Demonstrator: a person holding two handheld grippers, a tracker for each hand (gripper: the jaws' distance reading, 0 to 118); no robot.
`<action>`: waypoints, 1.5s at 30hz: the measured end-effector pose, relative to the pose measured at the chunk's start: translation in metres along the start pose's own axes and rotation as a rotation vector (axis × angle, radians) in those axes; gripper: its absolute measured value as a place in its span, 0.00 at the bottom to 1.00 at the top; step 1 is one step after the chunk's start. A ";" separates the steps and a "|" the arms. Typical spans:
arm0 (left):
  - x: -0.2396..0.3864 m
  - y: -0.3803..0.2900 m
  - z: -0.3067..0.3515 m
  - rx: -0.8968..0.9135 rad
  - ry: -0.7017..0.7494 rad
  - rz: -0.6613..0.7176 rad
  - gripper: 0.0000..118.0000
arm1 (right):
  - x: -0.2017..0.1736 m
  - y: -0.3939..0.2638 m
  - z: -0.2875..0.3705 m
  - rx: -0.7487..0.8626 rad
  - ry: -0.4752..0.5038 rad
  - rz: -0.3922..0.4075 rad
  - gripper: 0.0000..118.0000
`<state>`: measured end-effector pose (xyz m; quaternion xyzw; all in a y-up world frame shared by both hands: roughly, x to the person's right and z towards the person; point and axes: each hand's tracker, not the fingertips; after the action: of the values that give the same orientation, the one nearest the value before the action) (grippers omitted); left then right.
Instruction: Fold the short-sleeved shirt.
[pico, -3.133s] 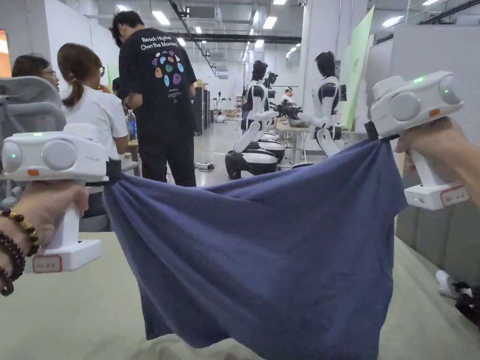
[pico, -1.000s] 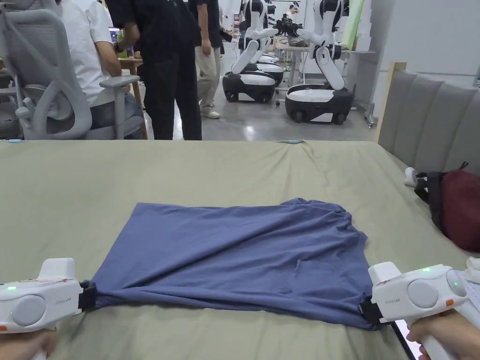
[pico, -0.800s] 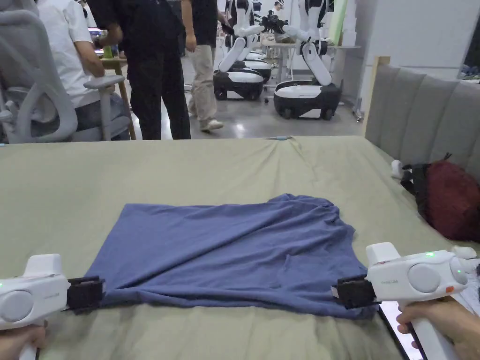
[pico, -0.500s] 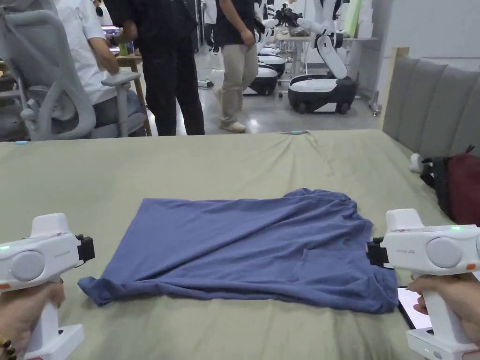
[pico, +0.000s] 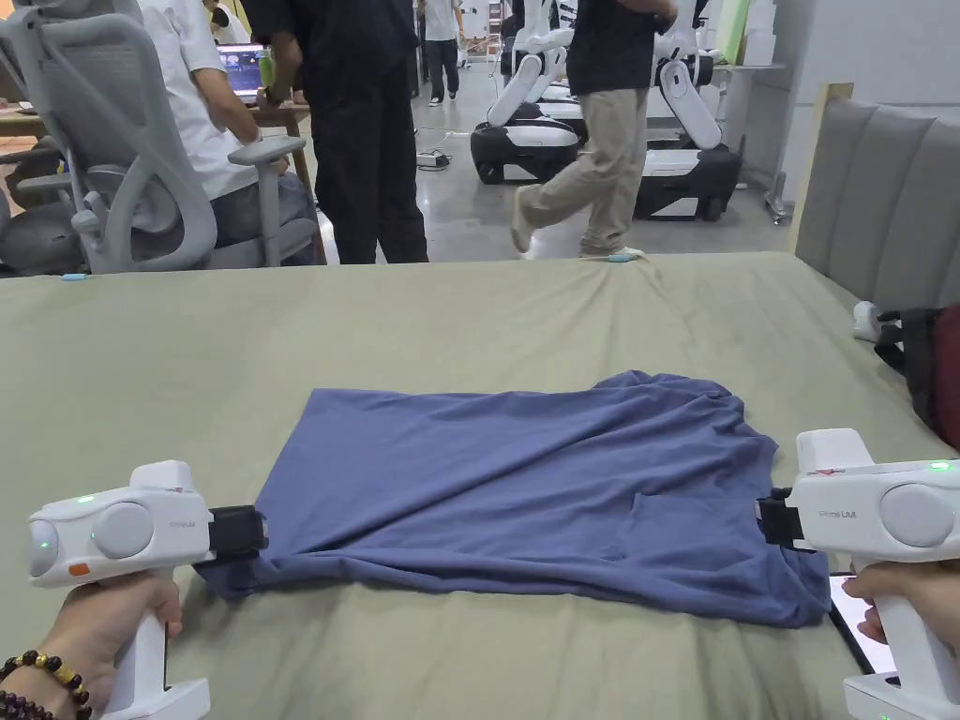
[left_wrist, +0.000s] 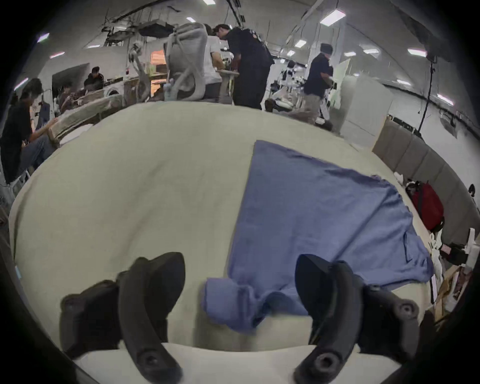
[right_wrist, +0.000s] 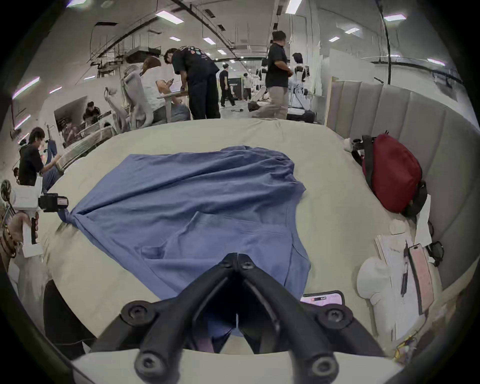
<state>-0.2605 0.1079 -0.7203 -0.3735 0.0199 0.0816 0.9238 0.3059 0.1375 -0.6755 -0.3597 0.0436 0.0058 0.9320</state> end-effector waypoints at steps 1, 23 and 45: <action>0.002 -0.002 -0.002 -0.021 0.006 -0.020 0.67 | 0.000 0.000 0.000 -0.004 -0.002 0.001 0.00; 0.005 -0.016 0.009 0.005 -0.046 -0.053 0.07 | 0.016 -0.029 -0.045 -0.180 -0.138 0.095 0.54; 0.030 0.096 -0.022 0.154 -0.084 -0.053 0.07 | 0.037 0.098 -0.062 0.009 -0.112 0.027 0.03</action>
<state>-0.2463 0.1646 -0.8045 -0.2977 -0.0226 0.0712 0.9517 0.3335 0.1676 -0.7897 -0.3540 -0.0036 0.0383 0.9345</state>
